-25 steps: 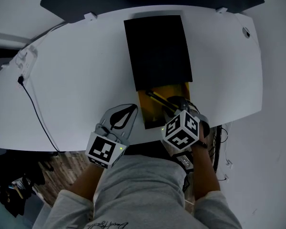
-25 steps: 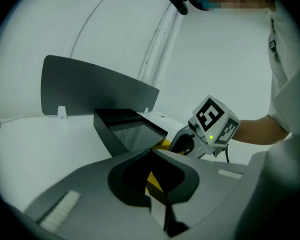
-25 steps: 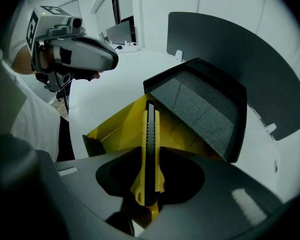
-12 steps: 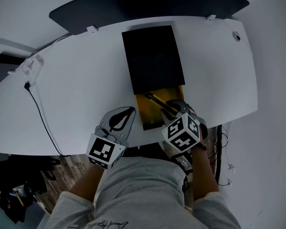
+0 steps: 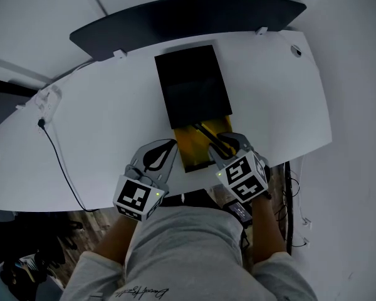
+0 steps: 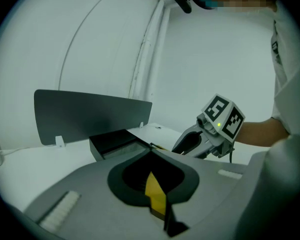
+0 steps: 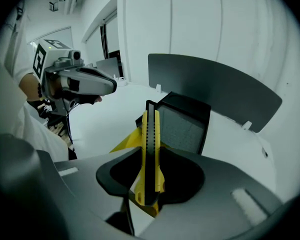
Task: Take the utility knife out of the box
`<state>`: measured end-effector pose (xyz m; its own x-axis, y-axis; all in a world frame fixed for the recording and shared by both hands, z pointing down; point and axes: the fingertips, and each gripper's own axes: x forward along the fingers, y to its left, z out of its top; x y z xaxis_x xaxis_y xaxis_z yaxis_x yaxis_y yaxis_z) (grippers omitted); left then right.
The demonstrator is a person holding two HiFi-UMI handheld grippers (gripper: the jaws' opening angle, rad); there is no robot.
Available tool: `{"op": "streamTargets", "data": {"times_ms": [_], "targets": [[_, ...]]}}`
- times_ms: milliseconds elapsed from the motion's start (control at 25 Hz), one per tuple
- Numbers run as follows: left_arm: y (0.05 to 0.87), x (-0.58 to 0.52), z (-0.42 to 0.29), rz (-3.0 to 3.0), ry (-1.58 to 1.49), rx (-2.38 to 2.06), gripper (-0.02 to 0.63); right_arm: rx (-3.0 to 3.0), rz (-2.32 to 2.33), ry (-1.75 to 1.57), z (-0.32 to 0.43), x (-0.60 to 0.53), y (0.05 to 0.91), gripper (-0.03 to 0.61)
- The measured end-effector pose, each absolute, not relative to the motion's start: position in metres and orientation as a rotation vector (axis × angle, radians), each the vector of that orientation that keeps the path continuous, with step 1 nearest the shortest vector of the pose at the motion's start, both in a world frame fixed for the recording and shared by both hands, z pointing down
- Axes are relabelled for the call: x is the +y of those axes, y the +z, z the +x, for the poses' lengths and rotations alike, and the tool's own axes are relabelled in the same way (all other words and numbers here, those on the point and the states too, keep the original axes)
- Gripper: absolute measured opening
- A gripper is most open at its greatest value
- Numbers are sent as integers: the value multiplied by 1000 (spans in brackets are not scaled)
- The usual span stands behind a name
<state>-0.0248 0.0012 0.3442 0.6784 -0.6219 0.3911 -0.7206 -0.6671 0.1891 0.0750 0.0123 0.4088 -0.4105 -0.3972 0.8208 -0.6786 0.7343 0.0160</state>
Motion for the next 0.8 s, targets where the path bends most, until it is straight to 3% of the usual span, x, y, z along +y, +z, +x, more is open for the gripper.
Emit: {"op": "streamTargets", "data": {"times_ms": [800], "targets": [[286,7,-22,2643,366,-1135,1,-2274,1104,462,92,24,317,132]]}}
